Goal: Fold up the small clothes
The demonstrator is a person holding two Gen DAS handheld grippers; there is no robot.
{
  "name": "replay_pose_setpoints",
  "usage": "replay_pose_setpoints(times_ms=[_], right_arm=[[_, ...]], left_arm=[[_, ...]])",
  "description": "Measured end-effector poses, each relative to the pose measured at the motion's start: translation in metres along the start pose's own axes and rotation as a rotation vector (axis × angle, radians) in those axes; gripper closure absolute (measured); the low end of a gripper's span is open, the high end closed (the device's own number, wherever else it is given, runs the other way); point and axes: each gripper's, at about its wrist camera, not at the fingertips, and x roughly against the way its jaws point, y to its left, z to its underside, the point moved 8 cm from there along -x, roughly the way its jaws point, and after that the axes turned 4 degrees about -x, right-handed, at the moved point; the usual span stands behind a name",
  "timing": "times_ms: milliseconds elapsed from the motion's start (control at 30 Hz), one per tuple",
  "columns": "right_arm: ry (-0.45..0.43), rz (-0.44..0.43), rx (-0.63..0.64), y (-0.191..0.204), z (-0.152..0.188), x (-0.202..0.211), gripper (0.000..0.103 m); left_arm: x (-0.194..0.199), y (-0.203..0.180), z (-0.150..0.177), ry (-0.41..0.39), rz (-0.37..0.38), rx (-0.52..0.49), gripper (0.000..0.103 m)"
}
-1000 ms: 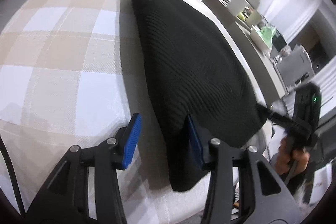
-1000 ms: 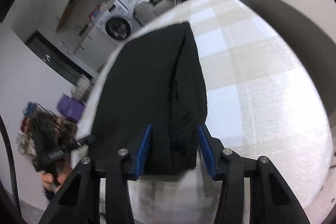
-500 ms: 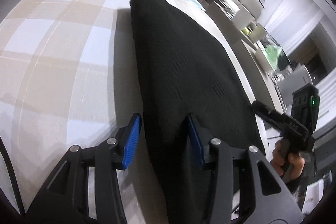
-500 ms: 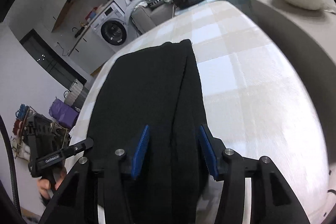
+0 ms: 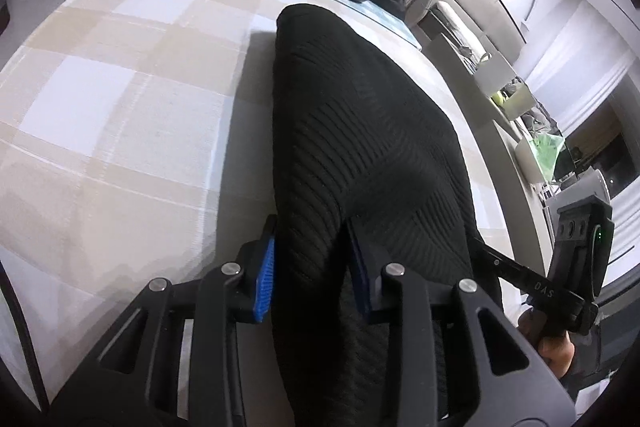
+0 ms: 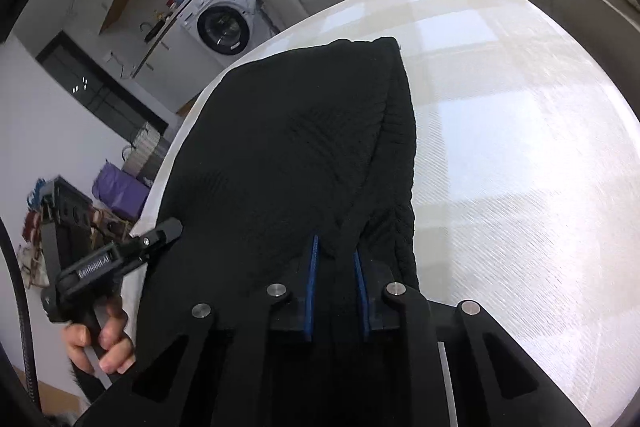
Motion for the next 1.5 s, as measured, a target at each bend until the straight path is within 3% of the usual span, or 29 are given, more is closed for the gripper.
replay_pose_setpoints(times_ms=[133, 200, 300, 367, 433, 467, 500, 600, 733, 867, 933, 1000, 1033, 1067, 1100, 1200, 1267, 1300, 1367, 1400, 1500], right_arm=[[-0.006, 0.003, 0.021, -0.003, -0.007, 0.012, 0.075], [-0.057, -0.001, 0.029, -0.004, -0.018, 0.023, 0.058], [-0.086, -0.003, 0.029, -0.002, -0.038, 0.020, 0.058], [-0.077, -0.007, 0.027, -0.001, -0.047, 0.008, 0.060], [-0.046, 0.006, 0.011, -0.005, -0.052, -0.009, 0.074], [-0.029, 0.031, -0.005, -0.010, -0.053, -0.017, 0.088], [-0.033, 0.039, 0.000, -0.010, -0.054, -0.019, 0.093], [-0.056, 0.074, 0.021, -0.014, -0.056, -0.013, 0.093], [-0.078, 0.048, 0.021, -0.014, -0.063, -0.001, 0.092], [-0.044, 0.060, 0.027, -0.018, -0.064, -0.008, 0.089], [-0.004, 0.098, 0.010, -0.019, -0.064, -0.016, 0.086], [0.002, 0.080, -0.007, -0.017, -0.059, -0.006, 0.078], [0.004, 0.063, -0.006, -0.017, -0.053, 0.001, 0.072], [0.008, 0.043, -0.006, -0.016, -0.045, 0.009, 0.055], [0.005, 0.028, -0.006, -0.016, -0.039, 0.015, 0.050], [0.039, -0.029, 0.006, -0.009, -0.007, 0.026, 0.050], [0.072, -0.042, 0.030, -0.002, 0.014, 0.025, 0.050], [0.083, -0.037, 0.052, 0.002, 0.021, 0.022, 0.061], [0.067, -0.020, 0.085, 0.008, 0.025, 0.018, 0.072], [0.064, -0.026, 0.087, 0.011, 0.024, 0.016, 0.084], [0.048, -0.014, 0.083, 0.016, 0.014, 0.009, 0.087]], left_arm=[[0.002, 0.003, -0.014, -0.014, -0.009, -0.003, 0.071], [-0.003, 0.000, -0.029, -0.027, -0.017, -0.007, 0.070], [-0.014, -0.003, -0.050, -0.054, -0.059, -0.036, 0.070], [-0.022, 0.003, -0.056, -0.039, -0.080, -0.030, 0.070], [-0.029, 0.009, -0.056, -0.015, -0.080, -0.023, 0.070], [-0.031, 0.012, -0.056, -0.013, -0.078, -0.040, 0.070], [-0.033, 0.014, -0.054, -0.012, -0.078, -0.052, 0.070], [-0.035, 0.018, -0.050, -0.012, -0.070, -0.059, 0.067], [-0.029, 0.014, -0.056, -0.035, -0.074, -0.054, 0.067], [-0.039, 0.018, -0.065, -0.030, -0.078, -0.036, 0.067], [-0.040, 0.021, -0.063, -0.016, -0.066, -0.005, 0.067], [-0.033, 0.020, -0.057, -0.014, -0.069, -0.014, 0.067], [-0.029, 0.019, -0.053, -0.011, -0.074, -0.022, 0.067], [-0.022, 0.018, -0.045, -0.011, -0.072, -0.024, 0.067], [-0.014, 0.018, -0.038, -0.013, -0.067, -0.019, 0.067], [0.006, 0.015, -0.012, -0.008, -0.056, -0.014, 0.067], [0.012, 0.011, 0.003, 0.005, -0.043, -0.016, 0.069], [0.014, 0.008, 0.009, 0.010, -0.030, -0.026, 0.080], [0.013, 0.003, 0.011, -0.001, -0.045, -0.067, 0.084], [0.011, 0.001, 0.011, 0.004, -0.053, -0.077, 0.087], [0.008, -0.002, 0.000, -0.006, -0.077, -0.093, 0.087]])
